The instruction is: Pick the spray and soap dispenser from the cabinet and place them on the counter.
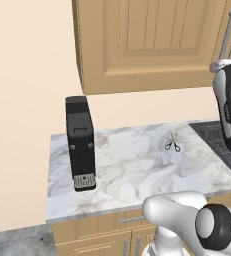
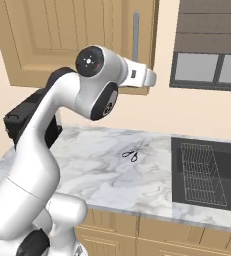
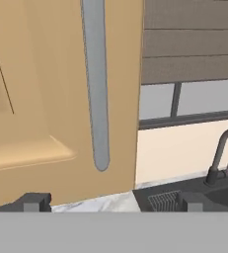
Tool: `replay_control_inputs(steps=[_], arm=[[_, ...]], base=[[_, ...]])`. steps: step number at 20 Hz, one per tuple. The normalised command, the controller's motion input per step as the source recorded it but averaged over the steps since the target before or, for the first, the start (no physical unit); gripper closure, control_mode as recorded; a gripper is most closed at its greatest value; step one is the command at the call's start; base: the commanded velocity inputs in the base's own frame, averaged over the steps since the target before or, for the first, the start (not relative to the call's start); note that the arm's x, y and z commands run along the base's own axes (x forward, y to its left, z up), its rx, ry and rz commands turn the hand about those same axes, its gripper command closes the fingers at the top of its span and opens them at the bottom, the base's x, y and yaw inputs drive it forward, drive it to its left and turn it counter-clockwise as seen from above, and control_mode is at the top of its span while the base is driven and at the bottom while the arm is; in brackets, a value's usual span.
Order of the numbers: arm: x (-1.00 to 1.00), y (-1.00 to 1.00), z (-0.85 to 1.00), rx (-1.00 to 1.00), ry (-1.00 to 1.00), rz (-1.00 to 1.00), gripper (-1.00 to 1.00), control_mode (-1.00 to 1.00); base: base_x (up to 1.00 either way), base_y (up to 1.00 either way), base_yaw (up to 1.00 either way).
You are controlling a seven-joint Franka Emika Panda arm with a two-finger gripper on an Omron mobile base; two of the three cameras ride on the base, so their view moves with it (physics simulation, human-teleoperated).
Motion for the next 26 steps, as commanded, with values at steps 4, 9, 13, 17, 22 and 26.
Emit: replay_control_inputs(steps=[4,9,13,17,22,26], arm=[[0.29,-0.09,0.25,0.00,0.00,0.00,-1.00,-1.00],[0.19,-0.02,0.16,0.00,0.01,0.00,-1.00,-1.00],[0.04,0.07,0.01,0.00,0.05,0.00,-1.00,-1.00],[0.10,0.05,0.00,0.00,0.06,0.01,-1.00,-1.00],[0.22,0.01,0.00,0.00,0.00,0.05,-1.00,-1.00],[0.25,-0.03,0.00,0.00,0.00,0.04,-1.00,-1.00]], base=[[0.00,0.00,0.00],[0.00,0.00,0.00],[0.00,0.00,0.00],[0.00,0.00,0.00],[0.00,0.00,0.00],[0.00,0.00,0.00]])
